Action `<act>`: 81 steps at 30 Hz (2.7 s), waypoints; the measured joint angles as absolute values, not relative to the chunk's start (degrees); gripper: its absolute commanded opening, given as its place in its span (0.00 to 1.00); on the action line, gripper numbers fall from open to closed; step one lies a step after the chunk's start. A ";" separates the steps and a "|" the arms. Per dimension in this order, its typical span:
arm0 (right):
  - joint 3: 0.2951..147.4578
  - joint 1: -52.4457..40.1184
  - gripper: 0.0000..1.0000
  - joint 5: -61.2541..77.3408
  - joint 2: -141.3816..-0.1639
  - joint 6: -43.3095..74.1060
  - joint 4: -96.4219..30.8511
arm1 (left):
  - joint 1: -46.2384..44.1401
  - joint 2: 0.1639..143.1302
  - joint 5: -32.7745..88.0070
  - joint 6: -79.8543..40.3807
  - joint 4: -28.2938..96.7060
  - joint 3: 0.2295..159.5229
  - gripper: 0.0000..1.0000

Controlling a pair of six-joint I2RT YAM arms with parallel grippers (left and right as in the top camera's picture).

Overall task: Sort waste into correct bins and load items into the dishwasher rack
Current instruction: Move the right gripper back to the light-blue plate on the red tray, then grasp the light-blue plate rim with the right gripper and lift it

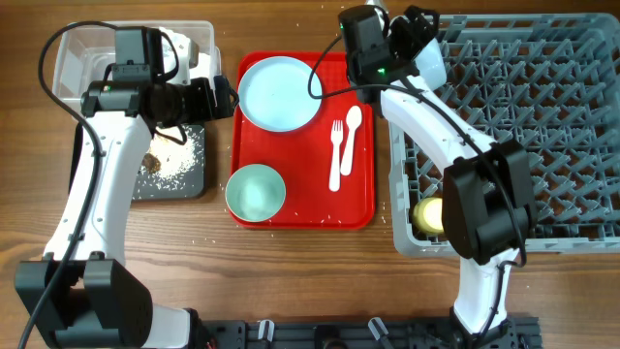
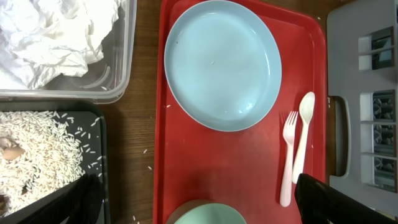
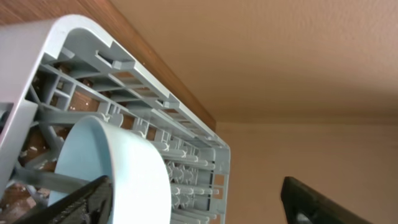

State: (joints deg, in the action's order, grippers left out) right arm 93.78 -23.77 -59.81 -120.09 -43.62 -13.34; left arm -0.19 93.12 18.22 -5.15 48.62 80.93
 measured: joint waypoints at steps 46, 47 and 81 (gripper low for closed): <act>93.01 -27.07 1.00 10.44 -118.80 26.22 -24.88 | -0.19 93.12 18.22 -5.15 48.62 80.93 1.00; 93.01 -27.07 1.00 9.96 -119.09 27.94 -24.86 | -0.19 93.12 18.22 -5.15 48.62 80.93 1.00; 92.82 -26.92 0.04 6.11 -129.27 43.70 -25.30 | -0.19 93.12 18.22 -5.15 48.62 80.93 1.00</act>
State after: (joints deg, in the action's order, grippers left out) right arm 92.82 -26.92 6.11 -129.27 43.70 -25.30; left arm -0.19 93.12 18.22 -5.15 48.62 80.93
